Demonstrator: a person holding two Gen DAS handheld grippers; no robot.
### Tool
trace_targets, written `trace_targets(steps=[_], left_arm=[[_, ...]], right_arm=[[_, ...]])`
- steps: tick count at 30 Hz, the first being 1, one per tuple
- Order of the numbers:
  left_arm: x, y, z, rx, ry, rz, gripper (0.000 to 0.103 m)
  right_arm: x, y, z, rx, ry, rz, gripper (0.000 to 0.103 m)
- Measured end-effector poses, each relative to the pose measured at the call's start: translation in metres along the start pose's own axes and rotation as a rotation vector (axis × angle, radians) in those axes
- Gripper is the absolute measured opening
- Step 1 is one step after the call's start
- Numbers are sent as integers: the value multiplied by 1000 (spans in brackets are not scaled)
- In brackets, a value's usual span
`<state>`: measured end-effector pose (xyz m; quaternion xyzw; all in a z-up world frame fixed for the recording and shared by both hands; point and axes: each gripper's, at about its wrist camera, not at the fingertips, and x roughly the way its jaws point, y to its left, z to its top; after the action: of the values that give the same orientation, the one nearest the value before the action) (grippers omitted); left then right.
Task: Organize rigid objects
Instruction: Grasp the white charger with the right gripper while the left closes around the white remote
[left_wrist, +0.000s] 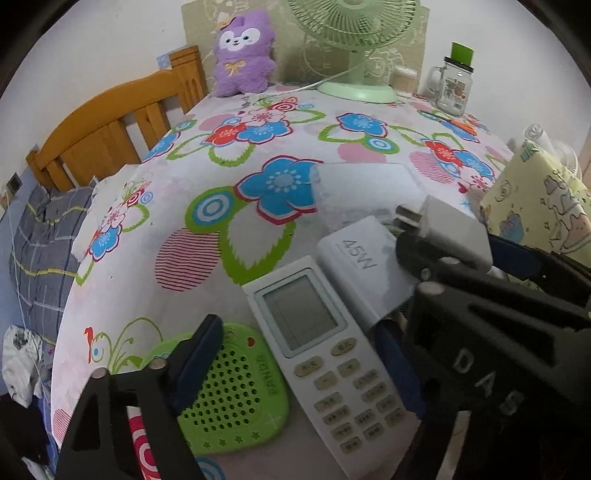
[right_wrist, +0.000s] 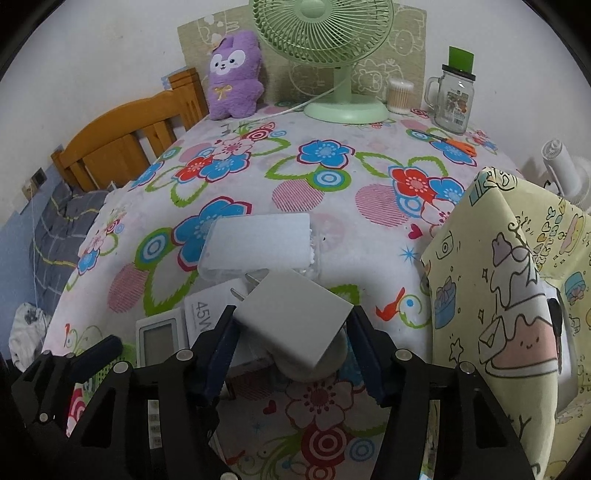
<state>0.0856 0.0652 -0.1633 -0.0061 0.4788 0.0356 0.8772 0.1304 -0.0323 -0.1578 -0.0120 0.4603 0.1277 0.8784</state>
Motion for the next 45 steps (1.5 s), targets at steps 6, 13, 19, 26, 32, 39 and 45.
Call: trace_targets(steps=[6,13,19,26,32,39,45], left_arm=[[-6,-4,-2,2,-13,-22,64],[-14,-5,-11,-23,-6,-43,60],[-21,-6,-21,-35,-14,-53,58],[-26,-3,-28,-53,-34,-68,52],[-28,0,-30,-67,-28,-85,49],[-38,1,-34,-58,-41,-89,47],[-47,1,-37,-52,-59,-91,46]], right_arm=[[-7,0,-8,2,5,-6,62],[-16,3,-19,-12,7,-9,62],[-21,6,-28,-25,18,-14,62],[-25,9,-38,-26,28,-9,62],[-32,12,-39,-33,12,-11,62],[-40,16,-42,-37,4,0,62],[-49,19,-44,-42,-13,-3,62]])
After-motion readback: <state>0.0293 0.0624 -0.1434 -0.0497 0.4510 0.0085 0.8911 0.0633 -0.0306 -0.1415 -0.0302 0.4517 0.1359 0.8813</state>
